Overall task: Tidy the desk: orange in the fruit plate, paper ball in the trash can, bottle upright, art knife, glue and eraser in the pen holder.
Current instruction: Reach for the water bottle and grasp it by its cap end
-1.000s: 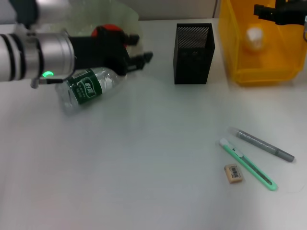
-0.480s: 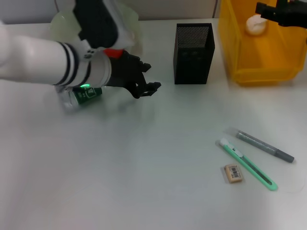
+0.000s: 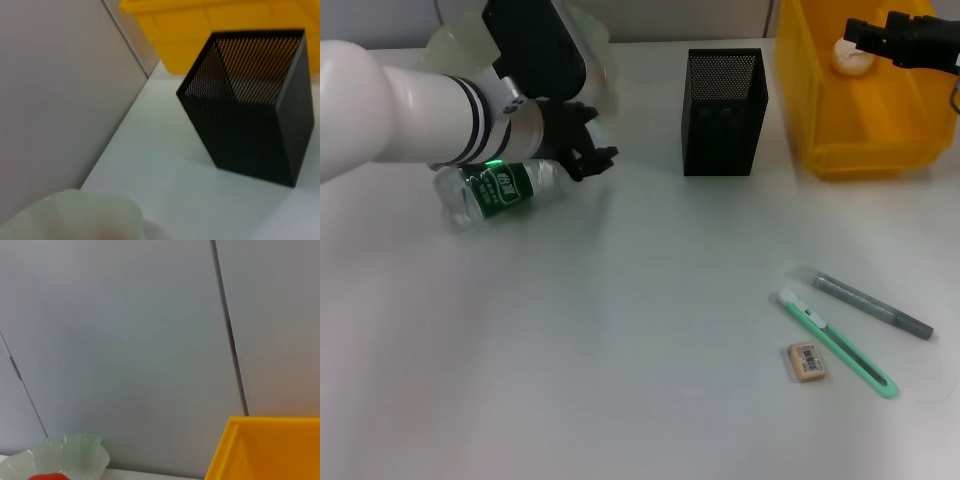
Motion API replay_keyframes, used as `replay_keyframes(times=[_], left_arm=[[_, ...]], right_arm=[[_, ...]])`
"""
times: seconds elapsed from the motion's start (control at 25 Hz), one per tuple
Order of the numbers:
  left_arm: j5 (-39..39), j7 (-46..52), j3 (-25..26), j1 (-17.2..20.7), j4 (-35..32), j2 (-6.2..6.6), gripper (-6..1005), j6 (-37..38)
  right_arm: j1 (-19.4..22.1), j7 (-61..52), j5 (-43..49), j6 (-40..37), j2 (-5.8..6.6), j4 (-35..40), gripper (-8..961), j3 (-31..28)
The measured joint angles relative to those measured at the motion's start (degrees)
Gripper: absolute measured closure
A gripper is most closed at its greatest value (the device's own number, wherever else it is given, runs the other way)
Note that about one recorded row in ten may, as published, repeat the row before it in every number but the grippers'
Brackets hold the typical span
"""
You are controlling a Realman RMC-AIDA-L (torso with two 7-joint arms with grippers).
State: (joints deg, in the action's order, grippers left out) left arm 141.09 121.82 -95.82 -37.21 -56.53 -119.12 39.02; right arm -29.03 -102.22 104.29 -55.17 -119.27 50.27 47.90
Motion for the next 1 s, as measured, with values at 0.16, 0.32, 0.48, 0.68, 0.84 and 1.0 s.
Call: replay_keyframes(times=[0.16, 0.32, 0.48, 0.68, 0.84, 1.0], left_arm=[[0.92, 0.29, -0.87, -1.16, 1.88, -0.06, 483, -0.23], [1.01, 0.31, -1.21, -1.52, 2.46, -0.06, 484, -0.87], [1.53, 0.33, -1.43, -1.85, 3.23, -0.06, 484, -1.69], [2.27, 0.41, -1.71, -2.89, 5.46, -0.06, 485, -2.41], [4.49, 2.50, -1.78, -3.47, 6.46, -0.06, 484, -2.89], [5.26, 3.19, -1.92, -3.45, 6.00, -0.06, 483, -2.10]], right_arm=[[0.03, 0.01, -0.19, -0.02, 0.00, -0.01, 266, 0.00], [0.03, 0.01, -0.24, -0.39, 0.00, -0.01, 266, 0.00], [0.03, 0.15, -0.93, -0.73, 0.00, 0.01, 266, -0.03], [0.15, 0.94, -1.76, -1.44, 0.07, -0.36, 265, -0.07], [0.21, 0.97, -1.84, -1.52, 0.09, -0.49, 265, -0.09], [0.28, 0.97, -1.89, -1.58, 0.09, -0.51, 266, -0.09]])
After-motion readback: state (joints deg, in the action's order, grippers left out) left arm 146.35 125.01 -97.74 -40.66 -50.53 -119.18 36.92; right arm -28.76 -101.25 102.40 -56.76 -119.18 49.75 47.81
